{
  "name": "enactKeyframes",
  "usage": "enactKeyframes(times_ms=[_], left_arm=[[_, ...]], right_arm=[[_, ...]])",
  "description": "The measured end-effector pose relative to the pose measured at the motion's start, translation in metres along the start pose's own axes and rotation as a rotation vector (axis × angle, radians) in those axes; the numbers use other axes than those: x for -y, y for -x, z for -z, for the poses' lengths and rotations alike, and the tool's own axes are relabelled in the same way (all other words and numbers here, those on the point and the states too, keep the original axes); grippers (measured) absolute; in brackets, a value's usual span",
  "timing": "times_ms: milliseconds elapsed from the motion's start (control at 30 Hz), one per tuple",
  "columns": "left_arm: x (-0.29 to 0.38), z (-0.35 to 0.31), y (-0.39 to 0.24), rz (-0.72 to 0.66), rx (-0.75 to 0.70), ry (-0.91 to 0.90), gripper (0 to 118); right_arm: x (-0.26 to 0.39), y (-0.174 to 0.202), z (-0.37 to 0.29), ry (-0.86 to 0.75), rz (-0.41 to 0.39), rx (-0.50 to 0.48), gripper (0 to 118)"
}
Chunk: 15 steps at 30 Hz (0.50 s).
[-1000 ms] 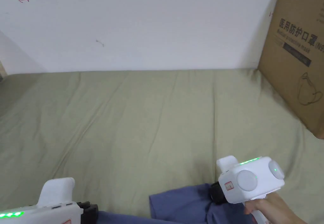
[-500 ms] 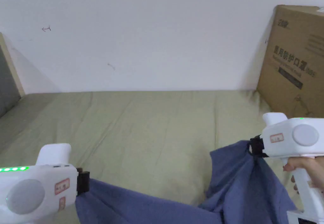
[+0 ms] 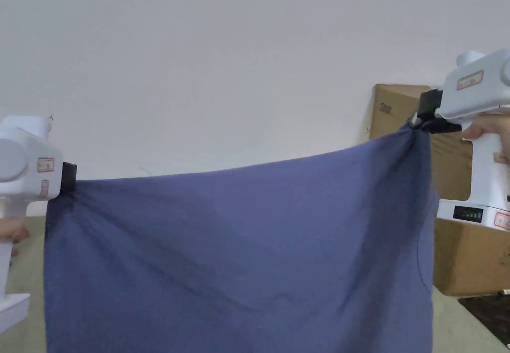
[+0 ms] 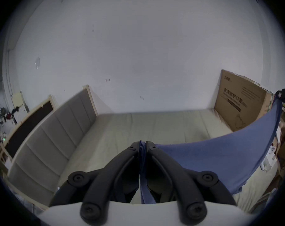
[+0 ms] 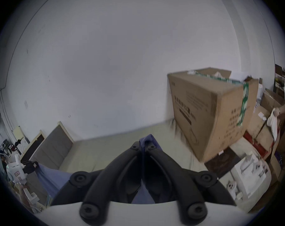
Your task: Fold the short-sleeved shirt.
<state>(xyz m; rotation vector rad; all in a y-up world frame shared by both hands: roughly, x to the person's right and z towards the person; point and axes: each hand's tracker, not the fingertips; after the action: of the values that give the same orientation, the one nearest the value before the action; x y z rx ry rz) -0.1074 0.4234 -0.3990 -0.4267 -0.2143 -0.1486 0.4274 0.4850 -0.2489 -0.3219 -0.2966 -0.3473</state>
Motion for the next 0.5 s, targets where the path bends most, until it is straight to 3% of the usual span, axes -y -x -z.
enactKeyframes(times_ms=[200, 267, 367, 500], left_arm=[[-0.079, 0.039, 0.009, -0.009, -0.033, -0.082, 6], [-0.106, 0.052, 0.011, -0.069, -0.078, -0.126, 6], [-0.146, 0.069, 0.011, -0.011, -0.100, -0.186, 6], [-0.179, 0.076, 0.020, -0.072, -0.171, -0.290, 6]], right_arm=[[-0.078, 0.041, 0.023, -0.073, -0.057, 0.013, 1], [-0.097, 0.055, 0.029, -0.115, -0.060, 0.010, 1], [-0.126, 0.083, 0.037, -0.173, -0.128, 0.053, 1], [-0.147, 0.099, 0.049, -0.207, -0.108, 0.022, 1]])
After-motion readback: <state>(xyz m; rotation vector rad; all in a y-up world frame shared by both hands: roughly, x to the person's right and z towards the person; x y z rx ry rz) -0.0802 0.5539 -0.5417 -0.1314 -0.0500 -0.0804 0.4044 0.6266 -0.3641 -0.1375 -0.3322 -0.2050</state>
